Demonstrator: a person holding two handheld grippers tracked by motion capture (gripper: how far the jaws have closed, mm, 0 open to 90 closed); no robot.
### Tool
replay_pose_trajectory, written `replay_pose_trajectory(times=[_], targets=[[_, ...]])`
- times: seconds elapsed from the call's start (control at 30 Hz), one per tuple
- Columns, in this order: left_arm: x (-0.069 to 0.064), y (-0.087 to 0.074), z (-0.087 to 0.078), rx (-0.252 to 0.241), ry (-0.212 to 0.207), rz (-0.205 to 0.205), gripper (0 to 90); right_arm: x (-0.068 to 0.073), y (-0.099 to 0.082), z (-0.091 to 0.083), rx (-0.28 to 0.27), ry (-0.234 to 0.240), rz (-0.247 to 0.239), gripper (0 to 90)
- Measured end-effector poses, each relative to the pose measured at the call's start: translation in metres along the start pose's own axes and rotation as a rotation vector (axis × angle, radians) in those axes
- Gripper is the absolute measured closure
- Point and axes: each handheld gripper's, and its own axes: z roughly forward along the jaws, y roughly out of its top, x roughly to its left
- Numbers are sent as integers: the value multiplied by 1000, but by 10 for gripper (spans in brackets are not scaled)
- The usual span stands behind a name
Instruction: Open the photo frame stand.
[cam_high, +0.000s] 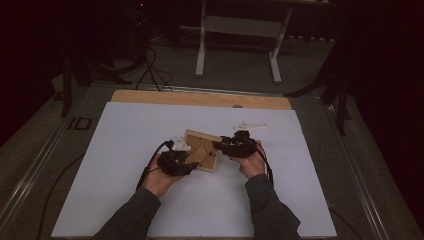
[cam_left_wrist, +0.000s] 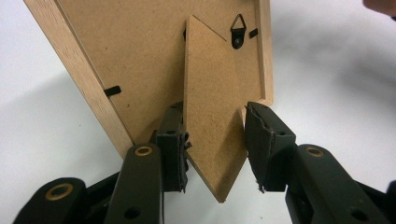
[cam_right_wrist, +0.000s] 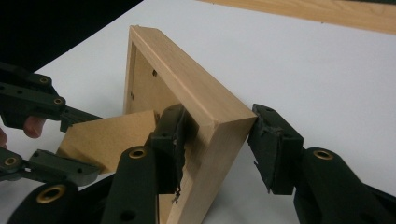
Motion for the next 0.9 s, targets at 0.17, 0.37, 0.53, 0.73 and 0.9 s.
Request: replay_pose_trajectory(times=[0.17, 0.37, 0.53, 0.73, 0.9], targets=[[0, 0, 1, 6, 1, 1, 613, 3, 1, -2, -1, -19, -25, 565], [0, 0, 3, 11, 6, -5, 617, 8, 2, -3, -3, -41, -62, 566], [1, -1, 3, 8, -2, -1, 616, 11, 1, -5, -4, -37, -81, 566], [3, 0, 1, -7, -24, -22, 614, 12, -1, -7, -7, -12, -82, 565], [3, -1, -1, -6, -32, -23, 657, 11, -3, -7, -13, 18, -68, 566]])
